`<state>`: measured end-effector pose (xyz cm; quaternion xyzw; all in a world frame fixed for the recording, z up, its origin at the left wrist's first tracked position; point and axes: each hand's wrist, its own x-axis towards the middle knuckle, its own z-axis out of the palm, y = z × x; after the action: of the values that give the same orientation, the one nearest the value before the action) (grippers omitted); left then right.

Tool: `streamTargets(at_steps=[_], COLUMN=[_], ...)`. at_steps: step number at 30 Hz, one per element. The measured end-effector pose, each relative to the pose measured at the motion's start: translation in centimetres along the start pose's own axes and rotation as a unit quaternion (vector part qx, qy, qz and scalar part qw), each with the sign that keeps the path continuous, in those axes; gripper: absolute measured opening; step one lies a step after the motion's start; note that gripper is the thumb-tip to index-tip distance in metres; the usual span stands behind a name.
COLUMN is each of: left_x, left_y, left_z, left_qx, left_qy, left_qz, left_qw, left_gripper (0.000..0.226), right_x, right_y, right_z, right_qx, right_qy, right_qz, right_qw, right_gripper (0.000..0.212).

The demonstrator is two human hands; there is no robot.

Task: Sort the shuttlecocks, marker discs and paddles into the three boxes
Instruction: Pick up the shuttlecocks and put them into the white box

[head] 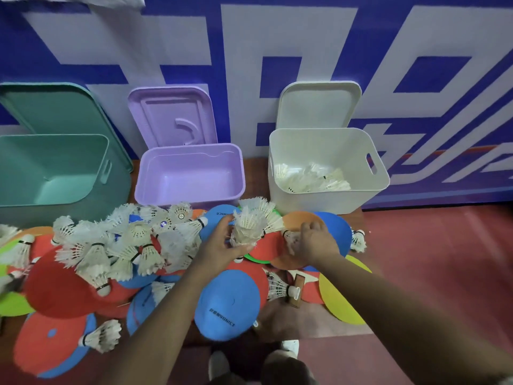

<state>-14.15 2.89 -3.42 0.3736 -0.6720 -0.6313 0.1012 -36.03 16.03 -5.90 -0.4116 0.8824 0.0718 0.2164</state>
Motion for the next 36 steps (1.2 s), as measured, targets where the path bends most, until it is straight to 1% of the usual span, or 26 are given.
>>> streamTargets(at_steps=[2, 3, 4, 6, 8, 11, 12, 14, 16, 18, 20, 21, 23, 25, 27, 29, 32, 33, 36], left_x=[0.6, 0.9, 1.2, 1.8, 2.3, 3.0, 3.3, 4.0, 4.8, 5.7, 6.7, 7.1, 7.9, 9.1, 10.4, 11.7, 13.8, 14.5, 17.0], left_y=[0.1, 0.2, 0.3, 0.5, 0.9, 1.9, 2.3, 3.5, 4.7, 6.0, 7.2, 7.9, 9.6, 10.9, 11.9, 12.8, 14.2, 14.6, 15.0], left_z=[0.8, 1.2, 1.5, 2.0, 2.6, 3.2, 3.4, 3.6, 3.6, 3.7, 4.0, 4.3, 4.9, 5.4, 5.9, 6.8, 8.7, 9.4, 11.0], left_qx=[-0.005, -0.012, -0.015, -0.014, -0.025, -0.031, -0.030, -0.026, -0.011, 0.003, 0.029, 0.047, 0.104, 0.181, 0.248, 0.282, 0.311, 0.316, 0.336], left_qy=[0.010, 0.016, 0.023, 0.033, 0.040, 0.043, 0.043, 0.051, 0.062, 0.071, 0.070, 0.068, 0.063, 0.047, 0.025, 0.012, -0.013, -0.022, -0.044], left_qz=[-0.020, -0.029, -0.033, -0.033, -0.032, -0.024, -0.019, -0.009, 0.002, 0.021, 0.045, 0.057, 0.089, 0.128, 0.157, 0.167, 0.167, 0.167, 0.170], left_qw=[1.000, 0.999, 0.999, 0.999, 0.998, 0.998, 0.998, 0.998, 0.998, 0.997, 0.996, 0.995, 0.989, 0.974, 0.956, 0.945, 0.935, 0.934, 0.925], left_gripper=[0.068, 0.067, 0.067, 0.067, 0.069, 0.073, 0.077, 0.081, 0.077, 0.071, 0.069, 0.068, 0.065, 0.066, 0.067, 0.068, 0.070, 0.070, 0.070], right_x=[1.0, 1.5, 1.9, 2.3, 2.3, 1.6, 1.3, 0.7, 0.6, 0.9, 1.4, 1.6, 2.3, 2.8, 3.6, 4.2, 5.6, 6.1, 7.7], right_y=[0.0, -0.1, -0.1, -0.1, 0.4, 2.3, 3.1, 4.8, 6.5, 8.0, 9.1, 9.4, 9.6, 9.7, 9.8, 9.9, 10.9, 11.5, 13.2], right_z=[0.6, 0.9, 1.2, 1.4, 0.6, -2.7, -4.2, -7.7, -11.2, -14.3, -16.8, -17.8, -19.2, -20.0, -20.3, -20.3, -19.8, -19.5, -18.6], right_qx=[-0.086, -0.107, -0.113, -0.085, -0.035, 0.101, 0.153, 0.235, 0.294, 0.374, 0.435, 0.445, 0.436, 0.401, 0.338, 0.307, 0.356, 0.389, 0.505], right_qy=[0.001, -0.001, 0.000, 0.015, 0.025, -0.021, -0.039, -0.049, -0.034, -0.012, 0.010, 0.019, 0.019, 0.008, 0.009, 0.016, 0.031, 0.026, -0.009], right_qz=[-0.026, -0.034, -0.038, -0.046, -0.070, -0.126, -0.143, -0.142, -0.136, -0.147, -0.158, -0.170, -0.198, -0.224, -0.242, -0.241, -0.202, -0.180, -0.125], right_qw=[0.996, 0.994, 0.993, 0.995, 0.997, 0.987, 0.977, 0.960, 0.945, 0.916, 0.886, 0.879, 0.878, 0.888, 0.909, 0.920, 0.912, 0.903, 0.854], right_gripper=[0.051, 0.049, 0.049, 0.051, 0.051, 0.040, 0.034, 0.030, 0.026, 0.018, 0.015, 0.016, 0.018, 0.021, 0.029, 0.036, 0.037, 0.034, 0.024])
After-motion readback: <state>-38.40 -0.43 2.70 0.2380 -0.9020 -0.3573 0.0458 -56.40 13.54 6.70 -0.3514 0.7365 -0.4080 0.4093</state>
